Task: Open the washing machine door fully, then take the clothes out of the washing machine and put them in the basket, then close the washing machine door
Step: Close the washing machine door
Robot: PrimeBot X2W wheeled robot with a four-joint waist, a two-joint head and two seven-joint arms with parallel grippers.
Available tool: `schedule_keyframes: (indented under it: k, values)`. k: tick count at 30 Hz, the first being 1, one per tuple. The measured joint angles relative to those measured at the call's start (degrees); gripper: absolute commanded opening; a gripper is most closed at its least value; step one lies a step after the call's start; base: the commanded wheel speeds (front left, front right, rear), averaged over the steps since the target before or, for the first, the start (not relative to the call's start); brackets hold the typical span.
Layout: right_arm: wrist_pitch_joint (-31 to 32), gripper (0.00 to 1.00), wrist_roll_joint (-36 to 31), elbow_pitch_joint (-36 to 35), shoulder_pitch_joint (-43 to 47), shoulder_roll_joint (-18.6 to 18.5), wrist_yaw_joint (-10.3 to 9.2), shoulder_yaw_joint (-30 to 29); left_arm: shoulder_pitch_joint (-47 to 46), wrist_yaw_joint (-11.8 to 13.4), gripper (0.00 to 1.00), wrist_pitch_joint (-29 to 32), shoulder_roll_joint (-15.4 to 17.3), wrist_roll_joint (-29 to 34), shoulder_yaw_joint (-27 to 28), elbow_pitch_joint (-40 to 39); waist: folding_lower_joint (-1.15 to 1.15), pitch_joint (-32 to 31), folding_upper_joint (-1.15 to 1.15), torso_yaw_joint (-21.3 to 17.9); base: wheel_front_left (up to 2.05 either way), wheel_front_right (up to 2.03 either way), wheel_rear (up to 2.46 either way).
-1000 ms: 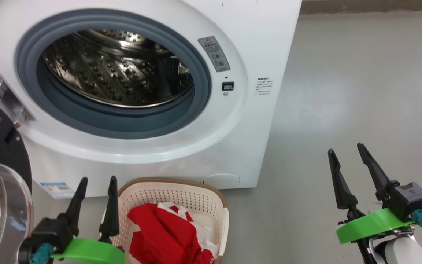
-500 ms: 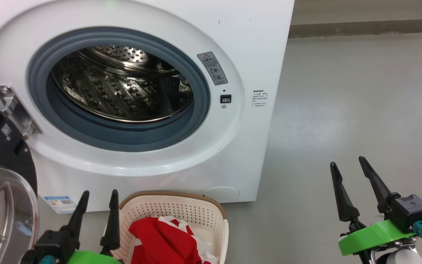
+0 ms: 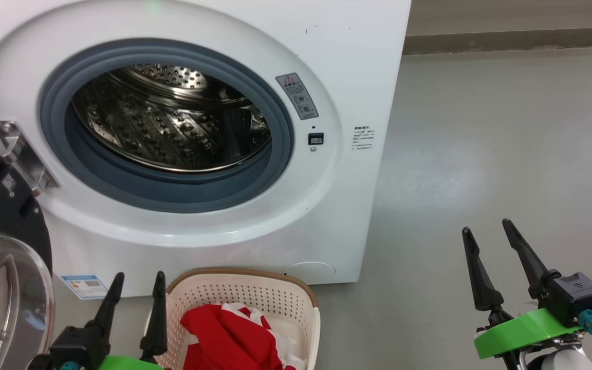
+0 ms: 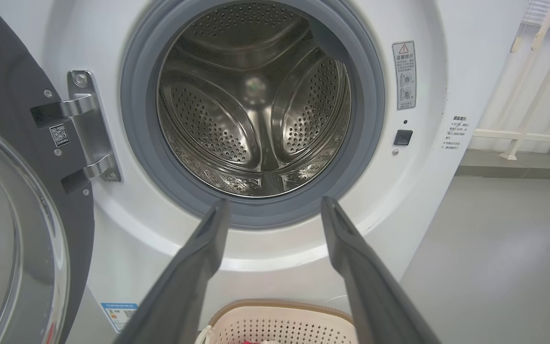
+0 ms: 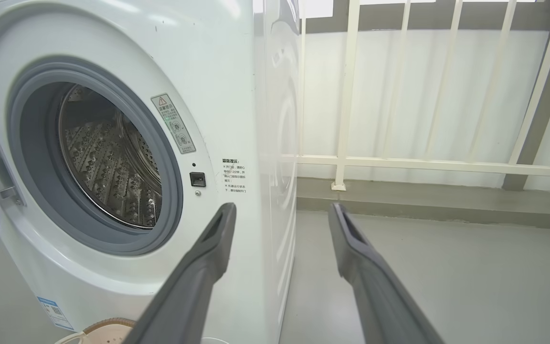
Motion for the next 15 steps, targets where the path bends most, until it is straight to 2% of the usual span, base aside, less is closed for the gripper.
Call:
schedule_keyframes:
  k: [4,8,15]
  values:
    - [0.0,1.0,0.0,0.0,0.0,0.1,0.0,0.0,0.0,0.1,1.0,0.0,0.4,0.1,-0.4,0.0,0.0,0.1,0.0,0.0,-0.64,0.98,-0.34]
    - [0.0,1.0,0.0,0.0,0.0,0.1,0.0,0.1,0.0,0.2,1.0,0.0,0.5,0.1,-0.7,-0.1,0.0,0.3,0.0,0.0,-1.1,1.6,-0.5]
    - [0.0,1.0,0.0,0.0,0.0,0.1,0.0,0.1,0.0,0.5,1.0,0.0,0.5,-0.2,-0.9,-0.3,0.0,0.7,0.0,0.0,-1.81,2.12,-0.31]
